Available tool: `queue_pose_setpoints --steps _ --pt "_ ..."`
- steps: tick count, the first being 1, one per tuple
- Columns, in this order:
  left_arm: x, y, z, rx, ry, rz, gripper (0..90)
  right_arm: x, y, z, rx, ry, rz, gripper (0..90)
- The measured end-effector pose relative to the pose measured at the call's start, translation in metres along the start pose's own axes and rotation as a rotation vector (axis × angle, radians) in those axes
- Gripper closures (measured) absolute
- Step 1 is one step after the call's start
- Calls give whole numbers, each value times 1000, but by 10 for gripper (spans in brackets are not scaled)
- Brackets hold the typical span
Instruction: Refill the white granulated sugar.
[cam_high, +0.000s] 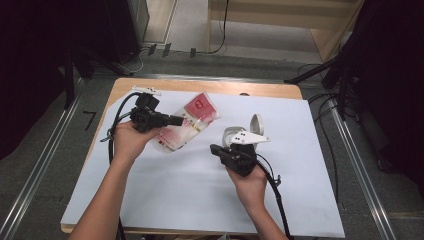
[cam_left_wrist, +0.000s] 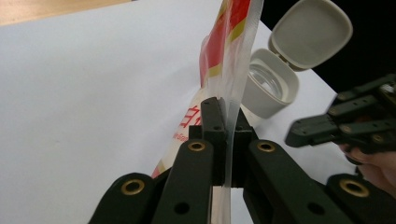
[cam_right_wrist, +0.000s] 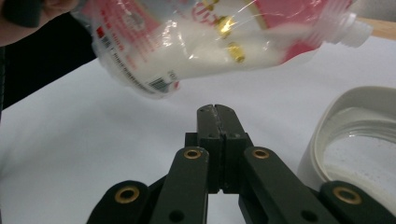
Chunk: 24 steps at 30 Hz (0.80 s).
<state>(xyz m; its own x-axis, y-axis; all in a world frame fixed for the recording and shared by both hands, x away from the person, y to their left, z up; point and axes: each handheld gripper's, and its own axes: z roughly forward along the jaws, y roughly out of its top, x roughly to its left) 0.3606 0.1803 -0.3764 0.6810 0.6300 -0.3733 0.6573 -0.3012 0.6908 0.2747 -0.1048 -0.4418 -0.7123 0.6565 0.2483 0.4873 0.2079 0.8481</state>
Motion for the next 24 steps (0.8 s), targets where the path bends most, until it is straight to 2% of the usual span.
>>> queue_pose_setpoints --steps 5,8,11,13,16,18,24 --pt "10 6 14 -37 2 -8 900 -3 0 -4 3 18 9 900" --pt "16 5 21 -48 13 -5 900 -4 0 -6 -1 17 -7 900" --pt "21 1 26 -38 20 -11 900 -4 1 -9 -1 9 -21 900" --pt "25 -3 31 -8 41 -4 900 -6 0 -12 -5 15 -23 900" --pt "27 -5 32 1 42 -11 900 -6 0 -14 -3 14 -30 900" --pt "29 -7 32 -10 30 -11 900 -7 0 -15 -11 20 -33 900" --pt "29 -11 30 -21 37 -12 900 -11 -4 -19 -9 19 -23 900"
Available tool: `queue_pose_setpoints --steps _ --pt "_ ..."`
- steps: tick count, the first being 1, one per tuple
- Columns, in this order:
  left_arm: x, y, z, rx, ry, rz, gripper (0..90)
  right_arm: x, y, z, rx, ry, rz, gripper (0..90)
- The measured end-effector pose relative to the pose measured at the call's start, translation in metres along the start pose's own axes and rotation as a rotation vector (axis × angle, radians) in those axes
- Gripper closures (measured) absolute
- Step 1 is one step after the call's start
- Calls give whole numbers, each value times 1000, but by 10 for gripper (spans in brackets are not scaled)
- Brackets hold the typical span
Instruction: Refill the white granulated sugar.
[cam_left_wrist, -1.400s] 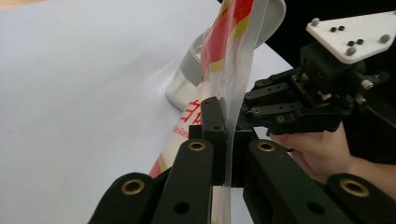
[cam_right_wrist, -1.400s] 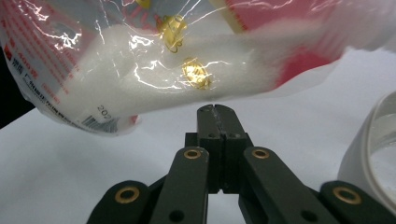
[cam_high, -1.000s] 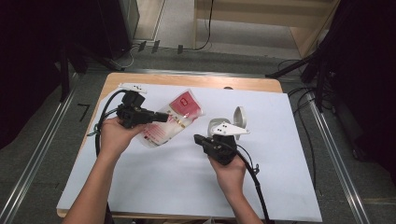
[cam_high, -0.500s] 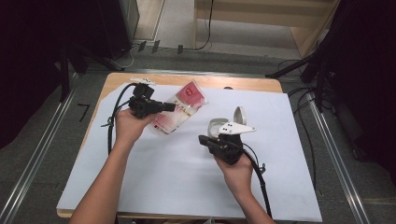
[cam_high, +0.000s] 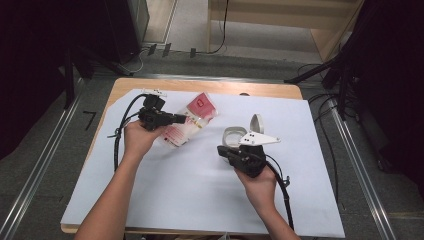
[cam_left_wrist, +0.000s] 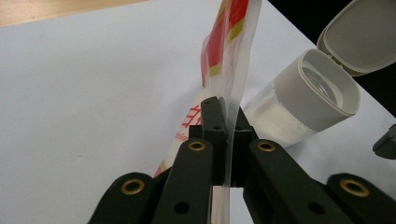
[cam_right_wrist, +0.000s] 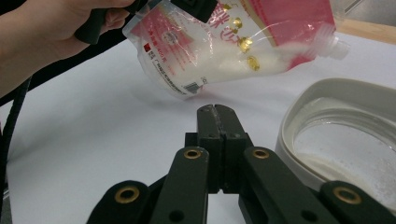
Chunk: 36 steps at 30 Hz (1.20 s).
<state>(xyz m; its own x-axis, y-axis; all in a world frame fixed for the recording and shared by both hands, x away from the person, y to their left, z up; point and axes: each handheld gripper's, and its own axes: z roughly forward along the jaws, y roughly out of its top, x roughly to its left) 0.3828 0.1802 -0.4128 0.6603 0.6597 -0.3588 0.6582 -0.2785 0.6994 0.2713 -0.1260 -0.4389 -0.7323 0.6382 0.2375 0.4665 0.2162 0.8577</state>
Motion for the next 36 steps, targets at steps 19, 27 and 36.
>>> queue_pose_setpoints --steps 19,27,36 --pt "7 -19 -20 -7 -15 8 900 -2 -9 -13 44 -8 -33 898" --pt "7 -28 -35 32 9 37 897 -10 -17 -22 16 14 -43 896" --pt "10 -45 -51 42 6 21 890 -23 -19 -31 44 28 -21 896"
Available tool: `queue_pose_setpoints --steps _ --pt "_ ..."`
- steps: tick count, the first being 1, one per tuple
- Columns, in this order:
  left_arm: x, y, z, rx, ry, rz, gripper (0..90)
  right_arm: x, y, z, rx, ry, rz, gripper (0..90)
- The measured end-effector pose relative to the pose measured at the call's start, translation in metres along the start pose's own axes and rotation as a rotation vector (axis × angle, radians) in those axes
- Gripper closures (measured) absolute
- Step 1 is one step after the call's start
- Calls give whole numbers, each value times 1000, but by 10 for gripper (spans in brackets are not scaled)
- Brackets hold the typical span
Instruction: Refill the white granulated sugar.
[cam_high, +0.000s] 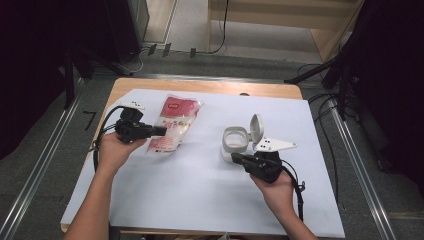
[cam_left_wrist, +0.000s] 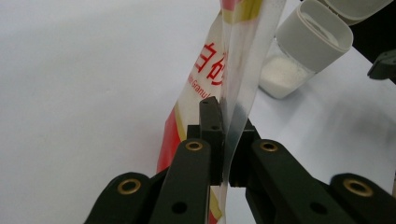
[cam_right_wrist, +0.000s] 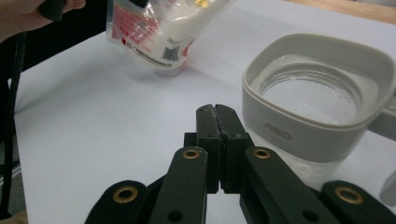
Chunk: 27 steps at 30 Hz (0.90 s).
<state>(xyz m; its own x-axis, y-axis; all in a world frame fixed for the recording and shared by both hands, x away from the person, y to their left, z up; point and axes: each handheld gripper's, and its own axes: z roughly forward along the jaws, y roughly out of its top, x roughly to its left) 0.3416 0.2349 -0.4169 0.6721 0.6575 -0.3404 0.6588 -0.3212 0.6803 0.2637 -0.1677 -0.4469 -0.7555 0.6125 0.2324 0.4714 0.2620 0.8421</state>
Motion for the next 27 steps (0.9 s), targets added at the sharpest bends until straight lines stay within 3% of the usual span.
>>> queue_pose_setpoints --steps 4,9,14,22,27 --pt "3 -10 -7 -14 1 -20 888 -8 -2 -8 1 12 22 891" --pt "5 -21 -13 -13 -3 -31 885 -16 -8 -15 -1 -14 33 890" --pt "5 -28 -16 -13 -1 -11 880 -19 -9 -19 -1 -35 33 891" --pt "3 -34 -14 -10 -48 8 820 -25 -8 -25 -23 -65 37 885" --pt "3 -36 -16 -11 -40 33 803 -26 -8 -28 -31 -71 44 885"
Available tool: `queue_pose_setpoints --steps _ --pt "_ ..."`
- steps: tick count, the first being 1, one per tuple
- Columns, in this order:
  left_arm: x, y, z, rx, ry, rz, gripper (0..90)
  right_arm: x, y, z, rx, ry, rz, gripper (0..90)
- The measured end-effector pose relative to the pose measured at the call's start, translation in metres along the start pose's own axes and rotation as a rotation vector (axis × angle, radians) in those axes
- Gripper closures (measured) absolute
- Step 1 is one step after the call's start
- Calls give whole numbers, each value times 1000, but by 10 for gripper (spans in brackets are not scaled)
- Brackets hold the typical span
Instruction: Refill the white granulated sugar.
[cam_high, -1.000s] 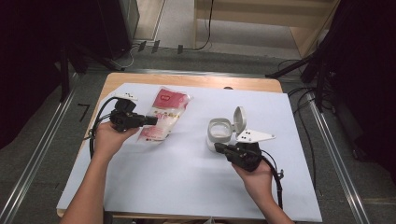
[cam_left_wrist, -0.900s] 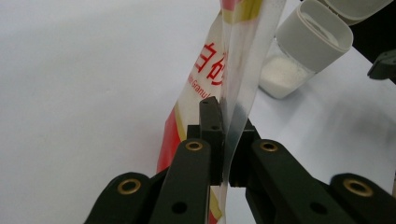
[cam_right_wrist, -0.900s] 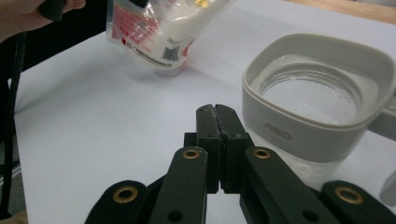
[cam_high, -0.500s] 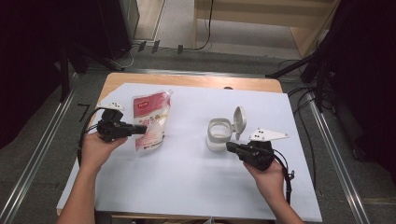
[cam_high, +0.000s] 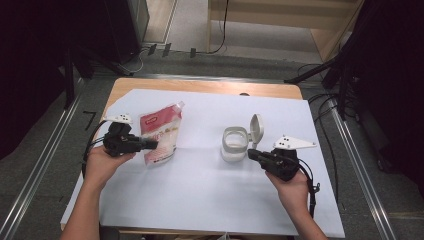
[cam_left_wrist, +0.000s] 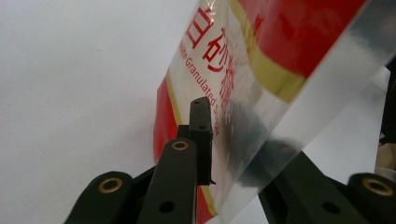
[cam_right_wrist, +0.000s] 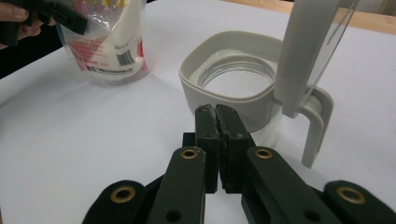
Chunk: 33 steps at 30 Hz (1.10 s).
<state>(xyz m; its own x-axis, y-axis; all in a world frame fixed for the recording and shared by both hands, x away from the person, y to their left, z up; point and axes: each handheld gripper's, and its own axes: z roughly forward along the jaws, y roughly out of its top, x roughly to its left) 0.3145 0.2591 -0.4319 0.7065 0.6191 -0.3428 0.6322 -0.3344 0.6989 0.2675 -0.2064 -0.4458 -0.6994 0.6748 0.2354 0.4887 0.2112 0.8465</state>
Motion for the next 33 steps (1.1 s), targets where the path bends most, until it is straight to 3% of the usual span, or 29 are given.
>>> queue_pose_setpoints --steps 12,14,20,33 --pt "0 -2 -1 -5 -8 25 703 -1 1 4 49 14 -4 851" --pt "-1 -2 -2 -11 -9 20 695 -1 1 4 49 15 -3 849" --pt "-2 -3 -5 -39 -1 61 638 -4 3 1 43 11 -2 849" --pt "-4 -5 -11 -66 15 76 605 -3 5 -3 47 -3 -13 900"
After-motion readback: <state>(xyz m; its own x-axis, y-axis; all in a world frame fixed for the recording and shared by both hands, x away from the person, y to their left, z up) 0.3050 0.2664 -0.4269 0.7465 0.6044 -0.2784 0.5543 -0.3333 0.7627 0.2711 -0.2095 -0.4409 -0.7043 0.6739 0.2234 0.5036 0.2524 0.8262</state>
